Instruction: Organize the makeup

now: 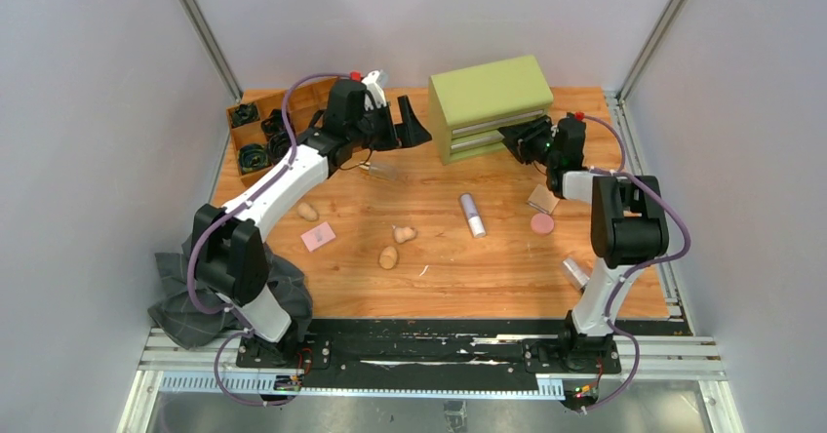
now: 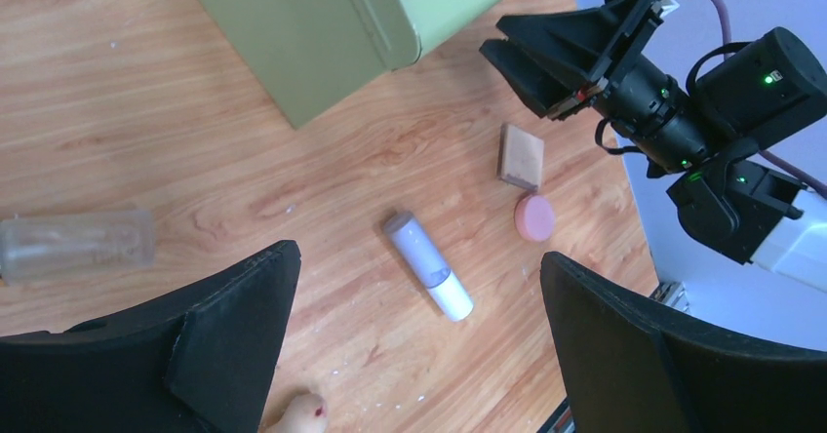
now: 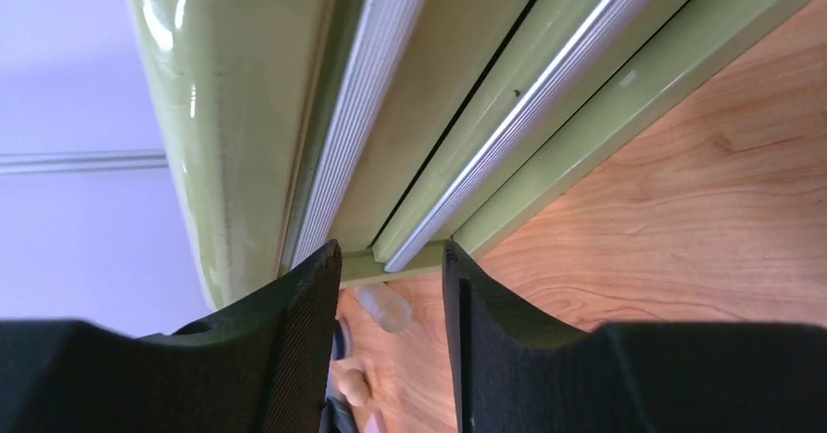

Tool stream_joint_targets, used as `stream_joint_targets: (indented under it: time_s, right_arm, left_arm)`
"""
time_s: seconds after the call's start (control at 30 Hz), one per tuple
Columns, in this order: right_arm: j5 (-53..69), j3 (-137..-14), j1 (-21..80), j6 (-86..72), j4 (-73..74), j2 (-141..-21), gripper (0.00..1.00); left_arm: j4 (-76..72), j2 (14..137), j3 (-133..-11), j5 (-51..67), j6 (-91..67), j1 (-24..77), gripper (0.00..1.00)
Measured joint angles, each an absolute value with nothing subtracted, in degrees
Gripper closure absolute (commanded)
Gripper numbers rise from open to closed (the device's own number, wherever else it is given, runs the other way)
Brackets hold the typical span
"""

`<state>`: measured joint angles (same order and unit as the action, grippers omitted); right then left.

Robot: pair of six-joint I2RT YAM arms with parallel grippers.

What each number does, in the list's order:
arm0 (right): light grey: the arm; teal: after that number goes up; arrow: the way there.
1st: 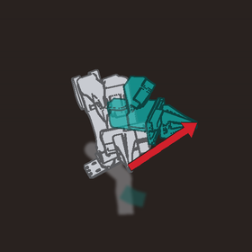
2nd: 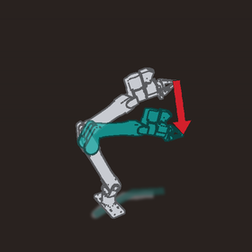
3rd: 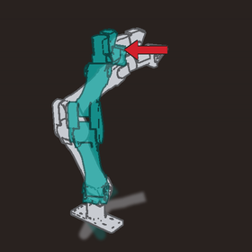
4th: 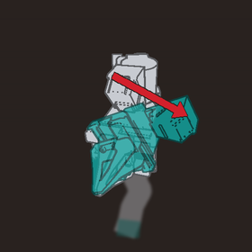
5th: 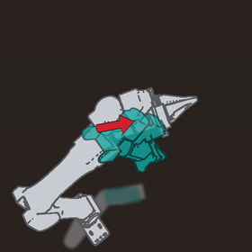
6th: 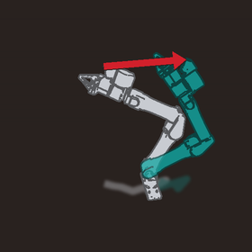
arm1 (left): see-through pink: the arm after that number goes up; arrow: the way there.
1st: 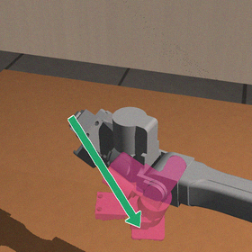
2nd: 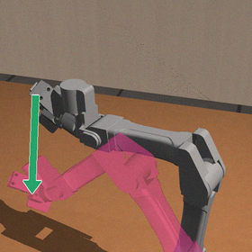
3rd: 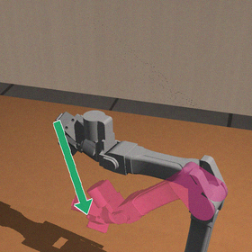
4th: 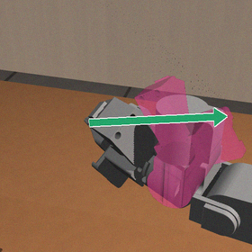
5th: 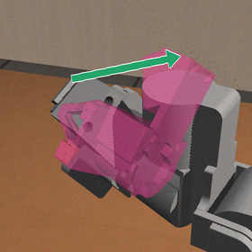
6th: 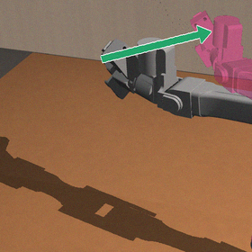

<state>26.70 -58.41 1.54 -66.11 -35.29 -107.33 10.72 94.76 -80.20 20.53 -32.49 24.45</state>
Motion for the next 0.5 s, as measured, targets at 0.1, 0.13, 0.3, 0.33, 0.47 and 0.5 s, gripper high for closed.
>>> stream_joint_targets:
  time_s: [0.1,0.13,0.3,0.33,0.47,0.5]
  right_arm:
    - [25.5,-56.1,1.54,-70.32,-41.95,-108.27,0.58]
    - [25.15,-55.46,1.54,-71.75,-44.42,-108.55,0.57]
    - [24.6,-55.33,1.54,-75.24,-50.94,-110.37,0.55]
    - [24.45,-55.44,1.54,-75.72,-51.9,-110.91,0.55]
    - [24.38,-56.36,1.54,-77.45,-54.15,-113.51,0.57]
    - [24.36,-56.73,1.54,-77.87,-54.54,-114.3,0.57]
  left_arm:
    - [10.74,93.38,-78.22,20.49,-32.05,24.45,0.02]
    - [10.85,93.03,-77.93,20.49,-31.88,24.45,0.02]
    - [10.85,91.94,-77.93,20.27,-31.2,24.45,0.02]
    - [10.87,91.72,-77.93,20.27,-31.0,24.45,0.02]
    - [10.9,91.55,-77.93,20.27,-30.39,24.45,0.02]
    - [11.0,91.55,-77.93,20.25,-30.33,24.45,0.02]
